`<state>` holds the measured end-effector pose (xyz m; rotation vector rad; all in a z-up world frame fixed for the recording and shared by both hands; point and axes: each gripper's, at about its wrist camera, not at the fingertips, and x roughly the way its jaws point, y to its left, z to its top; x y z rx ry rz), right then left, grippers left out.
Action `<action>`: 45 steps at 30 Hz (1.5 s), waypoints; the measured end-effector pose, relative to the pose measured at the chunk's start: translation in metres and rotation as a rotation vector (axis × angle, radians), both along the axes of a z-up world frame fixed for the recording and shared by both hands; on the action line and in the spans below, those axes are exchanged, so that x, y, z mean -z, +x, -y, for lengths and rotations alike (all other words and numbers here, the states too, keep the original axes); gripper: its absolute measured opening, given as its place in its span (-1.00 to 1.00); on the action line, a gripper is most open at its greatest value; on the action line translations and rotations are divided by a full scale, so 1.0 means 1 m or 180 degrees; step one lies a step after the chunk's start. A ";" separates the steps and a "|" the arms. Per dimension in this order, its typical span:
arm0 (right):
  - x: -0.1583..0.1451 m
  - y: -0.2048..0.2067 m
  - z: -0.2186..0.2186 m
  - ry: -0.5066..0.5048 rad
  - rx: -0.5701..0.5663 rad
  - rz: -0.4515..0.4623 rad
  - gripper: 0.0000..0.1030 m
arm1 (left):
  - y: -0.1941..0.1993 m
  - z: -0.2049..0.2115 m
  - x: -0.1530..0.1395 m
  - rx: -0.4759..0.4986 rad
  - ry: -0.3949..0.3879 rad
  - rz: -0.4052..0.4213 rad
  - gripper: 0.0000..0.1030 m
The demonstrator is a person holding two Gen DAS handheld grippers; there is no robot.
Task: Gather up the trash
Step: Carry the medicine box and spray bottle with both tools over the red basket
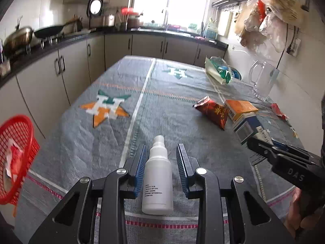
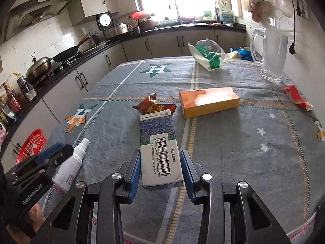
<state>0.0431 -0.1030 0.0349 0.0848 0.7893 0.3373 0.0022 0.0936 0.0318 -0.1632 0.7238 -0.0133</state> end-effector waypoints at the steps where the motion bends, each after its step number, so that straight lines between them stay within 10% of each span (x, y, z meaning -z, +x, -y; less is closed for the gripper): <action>1: -0.001 -0.001 0.000 0.0003 -0.0007 0.0010 -0.19 | 0.002 -0.002 0.003 0.0013 -0.0047 -0.0051 -0.43; 13: -0.003 -0.002 0.005 0.0101 -0.0064 -0.0007 -0.19 | 0.015 0.004 0.020 0.0074 -0.0049 -0.0422 -0.42; 25: -0.007 -0.015 -0.008 0.0046 -0.0257 0.0143 -0.19 | -0.005 0.003 0.000 0.0034 0.0017 0.0017 -0.44; 45: -0.006 -0.016 -0.014 0.0022 -0.0326 0.0133 -0.19 | -0.003 0.000 0.001 0.0011 0.0019 0.0000 -0.44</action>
